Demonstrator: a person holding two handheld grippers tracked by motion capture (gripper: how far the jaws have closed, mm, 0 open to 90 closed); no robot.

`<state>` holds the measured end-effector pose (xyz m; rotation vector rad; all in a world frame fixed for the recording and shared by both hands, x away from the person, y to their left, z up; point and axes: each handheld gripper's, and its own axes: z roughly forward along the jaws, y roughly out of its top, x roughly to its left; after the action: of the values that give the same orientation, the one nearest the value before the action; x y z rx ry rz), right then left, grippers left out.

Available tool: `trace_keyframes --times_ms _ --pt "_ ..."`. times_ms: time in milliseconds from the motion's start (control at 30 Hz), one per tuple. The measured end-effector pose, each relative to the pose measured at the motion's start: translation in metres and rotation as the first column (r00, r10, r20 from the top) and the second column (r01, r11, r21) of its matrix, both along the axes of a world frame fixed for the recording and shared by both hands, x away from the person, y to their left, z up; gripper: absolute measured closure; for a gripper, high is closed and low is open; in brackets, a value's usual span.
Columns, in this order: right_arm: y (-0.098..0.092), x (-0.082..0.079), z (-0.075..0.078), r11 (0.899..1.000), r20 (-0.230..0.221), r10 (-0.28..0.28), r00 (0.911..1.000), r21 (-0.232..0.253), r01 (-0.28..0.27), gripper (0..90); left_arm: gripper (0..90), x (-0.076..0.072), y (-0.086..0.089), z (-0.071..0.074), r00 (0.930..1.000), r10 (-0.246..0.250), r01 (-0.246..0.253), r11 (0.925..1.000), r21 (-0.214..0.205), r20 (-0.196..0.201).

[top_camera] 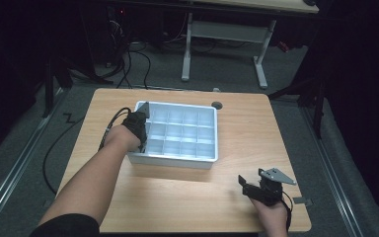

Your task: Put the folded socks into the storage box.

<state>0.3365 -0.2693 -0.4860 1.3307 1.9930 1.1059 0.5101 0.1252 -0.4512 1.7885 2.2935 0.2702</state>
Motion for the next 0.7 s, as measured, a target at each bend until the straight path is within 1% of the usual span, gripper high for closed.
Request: trace_keyframes --times_ms 100,167,233,300,333,367,433,467,500,533,567,600,633,667,700 --pt "0.0 0.0 0.0 1.0 0.002 0.001 1.0 0.001 -0.001 16.5 71.2 0.002 -0.002 -0.009 0.9998 -0.011 0.011 0.9999 0.013 -0.014" --pt "0.0 0.0 0.0 1.0 0.003 0.003 1.0 0.002 -0.003 16.5 71.2 0.002 -0.002 -0.01 1.0 -0.004 0.004 0.9999 0.011 -0.008" --pt "0.0 0.0 0.001 1.0 0.001 0.003 1.0 0.004 -0.003 16.5 70.8 0.001 -0.001 -0.009 1.0 -0.008 0.009 0.9999 0.007 -0.004" --pt "0.0 0.001 0.0 1.0 0.001 0.001 1.0 0.01 -0.001 16.6 68.1 0.0 0.001 -0.004 1.0 0.0 0.0 0.9999 -0.011 0.007" --pt "0.0 0.001 0.0 1.0 0.001 0.001 1.0 0.01 -0.001 16.6 66.7 0.0 0.001 -0.004 1.0 0.0 0.0 0.9999 -0.011 0.007" --pt "0.0 0.001 0.0 1.0 0.0 0.001 1.0 0.012 -0.001 16.6 66.7 -0.001 0.002 -0.001 0.9999 0.003 -0.003 0.9998 -0.019 0.014" --pt "0.001 0.001 0.0 1.0 -0.002 0.002 1.0 0.016 -0.002 16.6 62.3 -0.002 0.003 0.008 0.9995 0.007 -0.006 0.9996 -0.029 0.029" --pt "0.001 0.001 0.0 1.0 -0.004 0.005 1.0 0.017 -0.005 16.6 59.8 -0.002 0.004 0.017 0.9989 0.01 -0.007 0.999 -0.045 0.046" --pt "0.002 0.001 0.0 1.0 -0.005 0.005 1.0 0.018 -0.005 16.7 58.8 -0.002 0.004 0.017 0.9989 0.01 -0.007 0.999 -0.045 0.046" --pt "0.002 0.001 0.0 1.0 -0.005 0.005 1.0 0.018 -0.005 16.7 58.8 -0.003 0.004 0.023 0.9982 0.01 -0.007 0.9985 -0.054 0.059" --pt "0.002 0.001 0.0 1.0 -0.003 0.006 1.0 0.017 -0.006 16.6 57.0 -0.002 0.004 0.031 0.9965 0.023 -0.018 0.9979 -0.063 0.08" --pt "0.003 0.001 0.0 1.0 -0.003 0.008 1.0 0.016 -0.008 16.6 56.2 -0.002 0.004 0.035 0.9953 0.024 -0.018 0.9978 -0.063 0.093" --pt "0.003 0.001 0.0 1.0 -0.002 0.009 1.0 0.015 -0.009 16.6 56.6 -0.001 0.004 0.039 0.9939 0.024 -0.017 0.9974 -0.07 0.108" --pt "0.003 0.001 0.0 1.0 -0.003 0.008 1.0 0.016 -0.008 16.7 63.1 0.0 0.005 0.041 0.9921 0.035 -0.026 0.9968 -0.075 0.121" --pt "0.003 0.001 0.0 1.0 -0.003 0.008 1.0 0.016 -0.008 16.7 63.1 0.0 0.005 0.041 0.9911 0.036 -0.026 0.9965 -0.08 0.128"
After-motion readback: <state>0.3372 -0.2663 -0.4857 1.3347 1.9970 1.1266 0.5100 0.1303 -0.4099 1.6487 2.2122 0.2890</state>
